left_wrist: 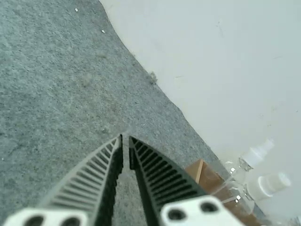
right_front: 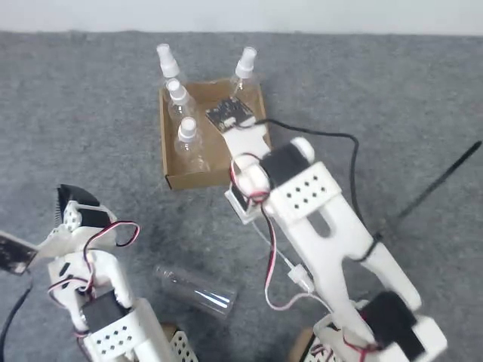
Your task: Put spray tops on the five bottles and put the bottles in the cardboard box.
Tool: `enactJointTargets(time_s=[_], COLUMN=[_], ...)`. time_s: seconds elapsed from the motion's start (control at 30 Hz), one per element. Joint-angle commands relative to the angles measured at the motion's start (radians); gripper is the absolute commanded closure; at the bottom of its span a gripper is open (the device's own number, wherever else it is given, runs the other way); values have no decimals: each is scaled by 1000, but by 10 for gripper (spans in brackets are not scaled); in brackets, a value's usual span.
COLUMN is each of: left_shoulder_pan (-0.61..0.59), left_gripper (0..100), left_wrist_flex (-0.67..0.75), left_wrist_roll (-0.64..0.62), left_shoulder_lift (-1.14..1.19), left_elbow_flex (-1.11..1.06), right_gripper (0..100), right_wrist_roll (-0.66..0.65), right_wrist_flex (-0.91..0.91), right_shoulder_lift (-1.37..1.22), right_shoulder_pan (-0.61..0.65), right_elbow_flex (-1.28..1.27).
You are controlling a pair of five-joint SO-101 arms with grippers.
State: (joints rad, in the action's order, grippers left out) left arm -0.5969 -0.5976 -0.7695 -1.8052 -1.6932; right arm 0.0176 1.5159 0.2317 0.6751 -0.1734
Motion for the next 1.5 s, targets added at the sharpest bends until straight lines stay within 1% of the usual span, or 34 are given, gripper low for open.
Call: enactJointTargets(time_s=[0.0, 0.17, 0.4, 0.53, 0.77, 0.83, 0.93, 1.13, 1.47], left_shoulder_pan=[5, 2, 0, -2, -3, -21, -41, -43, -43], left_gripper=[985, 985, 985, 985, 985, 985, 985, 985, 985], left_wrist_flex=[25, 34, 37, 37, 37, 38, 44, 49, 48], left_wrist_roll=[9, 9, 9, 9, 9, 9, 9, 9, 9], left_shoulder_lift=[-21, -21, -21, -21, -21, -21, -21, -21, -21], left_elbow_flex=[8, 8, 8, 8, 8, 8, 8, 8, 8], right_gripper=[627, 627, 627, 627, 627, 627, 628, 629, 630], right_wrist_roll=[3, 3, 3, 3, 8, 11, 11, 11, 8], right_wrist_flex=[-42, -42, -42, -47, -159, -200, -260, -378, -585], right_shoulder_lift=[130, 182, 243, 266, 315, 341, 380, 406, 404], right_shoulder_pan=[8, 54, 255, 349, 510, 549, 579, 608, 613], right_elbow_flex=[-66, -135, -235, -278, -427, -479, -543, -643, -787])
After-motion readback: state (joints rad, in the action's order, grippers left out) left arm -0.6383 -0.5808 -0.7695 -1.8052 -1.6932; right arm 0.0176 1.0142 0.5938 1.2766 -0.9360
